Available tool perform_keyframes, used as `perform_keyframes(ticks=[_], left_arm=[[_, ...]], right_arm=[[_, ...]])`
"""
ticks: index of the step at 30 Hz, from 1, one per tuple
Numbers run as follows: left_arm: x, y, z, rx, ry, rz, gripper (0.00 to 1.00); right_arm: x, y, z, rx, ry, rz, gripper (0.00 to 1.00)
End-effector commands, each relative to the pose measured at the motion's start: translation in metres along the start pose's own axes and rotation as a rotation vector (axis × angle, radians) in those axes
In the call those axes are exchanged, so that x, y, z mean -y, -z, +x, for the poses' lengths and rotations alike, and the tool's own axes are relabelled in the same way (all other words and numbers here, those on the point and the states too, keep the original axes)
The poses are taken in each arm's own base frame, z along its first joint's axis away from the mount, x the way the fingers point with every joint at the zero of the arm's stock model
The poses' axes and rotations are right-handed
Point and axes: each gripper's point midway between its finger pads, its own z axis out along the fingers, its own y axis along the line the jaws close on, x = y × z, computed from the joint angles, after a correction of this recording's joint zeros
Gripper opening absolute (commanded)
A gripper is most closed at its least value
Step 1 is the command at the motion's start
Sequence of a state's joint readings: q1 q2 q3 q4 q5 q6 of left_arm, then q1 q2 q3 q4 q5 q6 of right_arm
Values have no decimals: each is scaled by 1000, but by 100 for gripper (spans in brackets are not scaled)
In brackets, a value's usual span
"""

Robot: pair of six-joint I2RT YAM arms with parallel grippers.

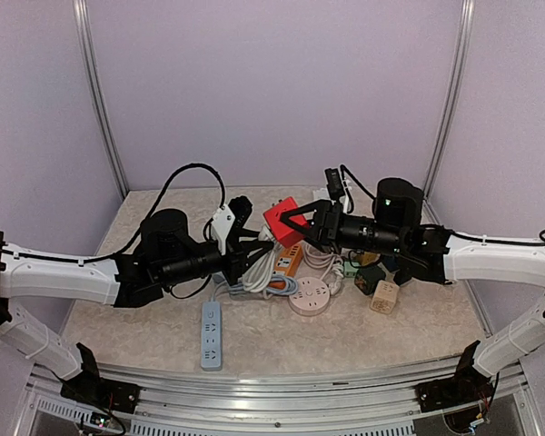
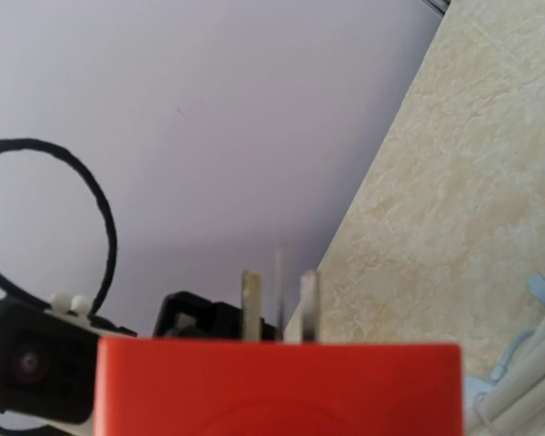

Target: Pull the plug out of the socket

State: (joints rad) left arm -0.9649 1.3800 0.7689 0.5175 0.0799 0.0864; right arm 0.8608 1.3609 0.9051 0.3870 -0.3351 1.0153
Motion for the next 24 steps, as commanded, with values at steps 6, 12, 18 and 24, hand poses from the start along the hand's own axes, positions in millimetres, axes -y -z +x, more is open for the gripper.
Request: perform_keyframes(ticks=[6,12,18,24], left_arm=[[1,5,-23,101,71,30,0],[-2,8,-21,82,102,53,0],[-4,12,-14,39,120,94,0],[-6,17,-15,22,124,103,0]], right_arm=[[-34,19,-45,175,100,-81,0],[-22,21,-47,181,129,2,0],[1,25,-49,175,177,158,0],[15,26,-48,160,205,235,0]])
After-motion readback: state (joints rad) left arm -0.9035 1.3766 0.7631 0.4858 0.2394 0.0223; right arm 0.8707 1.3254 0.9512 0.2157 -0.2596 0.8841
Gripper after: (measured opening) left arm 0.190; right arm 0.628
